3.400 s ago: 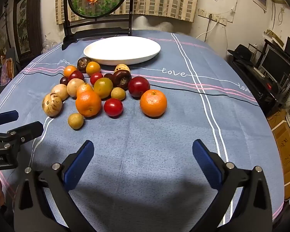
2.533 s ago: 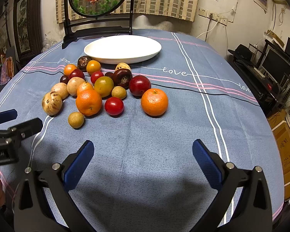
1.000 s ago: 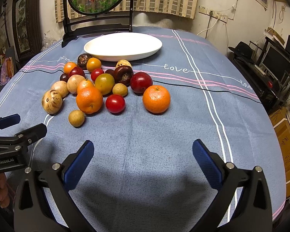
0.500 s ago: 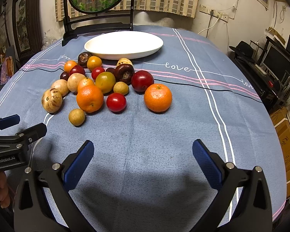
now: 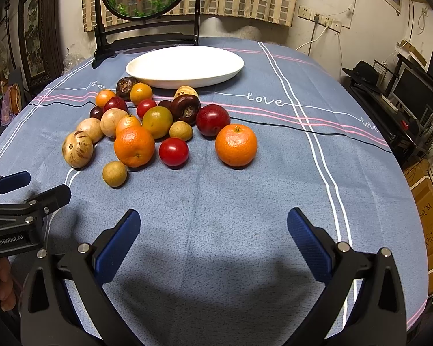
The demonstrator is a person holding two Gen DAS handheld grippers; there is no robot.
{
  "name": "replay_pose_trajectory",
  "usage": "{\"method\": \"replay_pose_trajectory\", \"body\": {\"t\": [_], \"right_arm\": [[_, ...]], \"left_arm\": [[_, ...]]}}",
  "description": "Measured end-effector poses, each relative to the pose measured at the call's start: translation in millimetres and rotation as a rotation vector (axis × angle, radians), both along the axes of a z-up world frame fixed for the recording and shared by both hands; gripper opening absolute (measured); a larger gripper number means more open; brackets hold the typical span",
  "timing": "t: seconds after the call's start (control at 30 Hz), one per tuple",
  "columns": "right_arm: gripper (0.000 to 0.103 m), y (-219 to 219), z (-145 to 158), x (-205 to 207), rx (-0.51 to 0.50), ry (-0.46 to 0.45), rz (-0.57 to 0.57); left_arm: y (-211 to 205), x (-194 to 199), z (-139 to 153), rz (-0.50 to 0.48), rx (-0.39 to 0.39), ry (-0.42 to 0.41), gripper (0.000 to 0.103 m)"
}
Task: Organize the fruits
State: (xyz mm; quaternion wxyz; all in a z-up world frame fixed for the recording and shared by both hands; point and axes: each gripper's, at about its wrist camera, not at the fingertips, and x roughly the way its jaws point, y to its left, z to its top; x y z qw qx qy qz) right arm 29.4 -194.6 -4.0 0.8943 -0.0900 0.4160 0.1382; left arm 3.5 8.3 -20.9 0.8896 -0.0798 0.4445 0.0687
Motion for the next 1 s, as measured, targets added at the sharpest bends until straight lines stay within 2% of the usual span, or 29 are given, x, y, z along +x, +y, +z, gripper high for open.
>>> {"method": "replay_pose_trajectory", "body": {"t": [0.3, 0.5, 0.67, 0.73, 0.87, 1.0], "right_arm": [[0.102, -7.8, -2.3, 9.7, -0.026, 0.009, -0.012], [0.102, -8.9, -6.9, 34.3, -0.017, 0.061, 0.032], [0.101, -9.9, -3.9, 50.5, -0.068, 0.048, 0.065], [0.092, -16.4, -4.7, 53.9, -0.051, 0.054, 0.074], [0.084, -19.6, -14.0, 62.3, -0.052, 0.090, 0.081], [0.076, -6.7, -19.1, 78.8, -0.071, 0.101, 0.102]], "left_arm": [[13.5, 3.1, -0.5, -0.002, 0.016, -0.007, 0.101], [31.4, 7.2, -7.1, -0.006, -0.005, 0.006, 0.101], [38.8, 15.6, -10.3, -0.024, -0.037, 0.014, 0.101], [40.2, 20.9, -11.2, -0.031, -0.048, 0.013, 0.101], [39.8, 32.3, -16.6, -0.039, -0.079, 0.020, 0.101], [38.2, 34.7, -17.7, -0.047, -0.077, 0.019, 0.101]]}}
